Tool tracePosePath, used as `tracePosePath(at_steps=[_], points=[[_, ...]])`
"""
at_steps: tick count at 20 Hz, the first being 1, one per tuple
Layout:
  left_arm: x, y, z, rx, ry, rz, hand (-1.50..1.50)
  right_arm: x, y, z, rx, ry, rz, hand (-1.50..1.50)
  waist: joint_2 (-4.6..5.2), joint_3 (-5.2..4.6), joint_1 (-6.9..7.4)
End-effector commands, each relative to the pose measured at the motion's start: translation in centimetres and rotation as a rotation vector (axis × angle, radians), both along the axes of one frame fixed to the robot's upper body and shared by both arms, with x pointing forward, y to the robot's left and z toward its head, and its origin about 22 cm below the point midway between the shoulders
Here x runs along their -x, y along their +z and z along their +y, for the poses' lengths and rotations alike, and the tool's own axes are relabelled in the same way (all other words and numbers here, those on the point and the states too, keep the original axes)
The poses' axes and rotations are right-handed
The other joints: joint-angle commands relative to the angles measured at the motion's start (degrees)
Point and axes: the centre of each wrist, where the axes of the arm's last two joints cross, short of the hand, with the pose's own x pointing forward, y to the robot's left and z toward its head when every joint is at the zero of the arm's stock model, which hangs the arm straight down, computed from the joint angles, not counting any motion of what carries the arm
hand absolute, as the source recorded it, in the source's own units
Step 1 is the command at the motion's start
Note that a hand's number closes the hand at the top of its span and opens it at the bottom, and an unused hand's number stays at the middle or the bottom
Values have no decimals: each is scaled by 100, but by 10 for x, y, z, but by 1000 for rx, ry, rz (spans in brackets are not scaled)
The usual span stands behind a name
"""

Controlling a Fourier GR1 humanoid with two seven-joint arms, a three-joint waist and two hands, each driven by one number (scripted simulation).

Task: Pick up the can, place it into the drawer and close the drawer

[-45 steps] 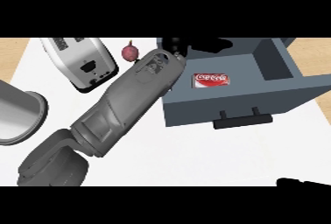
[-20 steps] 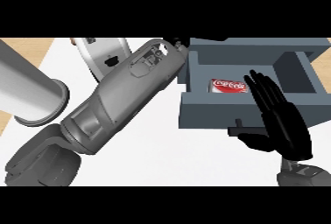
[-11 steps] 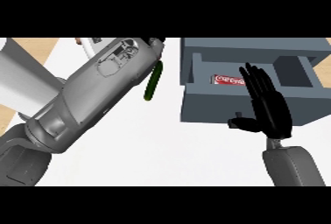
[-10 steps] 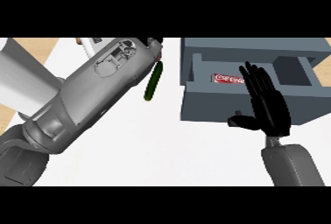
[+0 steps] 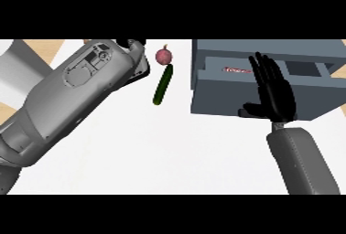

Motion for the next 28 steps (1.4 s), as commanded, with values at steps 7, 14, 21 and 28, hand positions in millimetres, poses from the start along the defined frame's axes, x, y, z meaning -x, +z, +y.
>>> tracePosePath(at_steps=[7,14,21,28], points=[[15,-8,35,9,7,24,-150,-46,-9,12,-25,-73,-1,-150,185,136,125],[30,-25,53,-14,-10,34,-150,-74,11,15,-19,-92,-68,-150,216,137,120],[46,-43,50,-12,-22,38,-150,-95,37,28,-2,-99,-90,-150,275,140,244],[58,-60,69,-33,-28,43,-150,-106,60,28,-42,-132,-80,-150,293,139,301]])
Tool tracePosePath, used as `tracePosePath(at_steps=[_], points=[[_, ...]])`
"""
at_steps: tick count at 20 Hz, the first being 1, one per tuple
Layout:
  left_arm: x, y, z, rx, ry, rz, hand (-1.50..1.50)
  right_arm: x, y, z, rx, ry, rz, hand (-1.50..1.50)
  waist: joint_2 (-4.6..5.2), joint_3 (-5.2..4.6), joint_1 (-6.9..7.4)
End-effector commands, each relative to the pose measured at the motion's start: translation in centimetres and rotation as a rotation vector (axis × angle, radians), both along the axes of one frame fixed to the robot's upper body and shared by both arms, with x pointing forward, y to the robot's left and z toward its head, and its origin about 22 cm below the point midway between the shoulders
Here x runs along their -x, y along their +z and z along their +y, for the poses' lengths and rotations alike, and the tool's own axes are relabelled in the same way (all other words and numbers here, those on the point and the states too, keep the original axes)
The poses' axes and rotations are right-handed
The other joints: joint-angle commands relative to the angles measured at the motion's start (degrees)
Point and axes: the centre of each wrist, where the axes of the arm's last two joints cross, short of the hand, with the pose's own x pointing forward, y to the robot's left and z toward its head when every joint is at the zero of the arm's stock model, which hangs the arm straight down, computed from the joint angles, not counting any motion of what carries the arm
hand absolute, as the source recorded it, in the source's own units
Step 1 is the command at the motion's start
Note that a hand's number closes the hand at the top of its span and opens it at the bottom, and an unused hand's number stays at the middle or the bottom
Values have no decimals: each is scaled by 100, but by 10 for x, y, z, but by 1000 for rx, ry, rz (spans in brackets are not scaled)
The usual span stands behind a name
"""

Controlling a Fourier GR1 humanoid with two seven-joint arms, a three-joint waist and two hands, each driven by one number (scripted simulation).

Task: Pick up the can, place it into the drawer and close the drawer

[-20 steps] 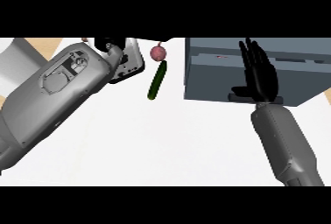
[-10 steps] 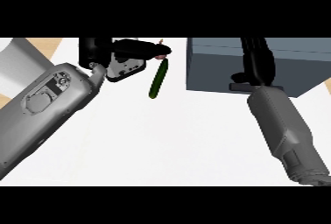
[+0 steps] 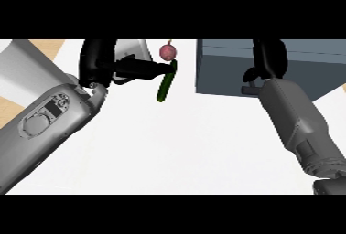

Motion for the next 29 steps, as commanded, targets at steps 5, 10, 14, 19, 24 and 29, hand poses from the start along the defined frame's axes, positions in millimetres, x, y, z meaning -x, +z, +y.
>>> tracePosePath(at_steps=[5,10,14,19,24,29], points=[[9,-18,17,-12,10,-14,-150,-17,35,29,-67,65,-18,-150,87,26,137],[14,-15,11,18,-10,0,-150,-17,36,41,-228,144,-69,-150,85,47,122],[17,-30,29,-11,19,-1,-150,-18,38,56,-389,168,-70,-150,67,37,115],[18,-22,32,4,26,6,-150,-19,41,59,-539,234,-83,-150,12,35,10],[15,-24,33,15,51,4,-150,-24,60,68,-809,302,-80,-150,-15,35,-174],[25,-28,44,14,42,-4,-150,-26,63,61,-842,304,-94,-150,8,22,-90]])
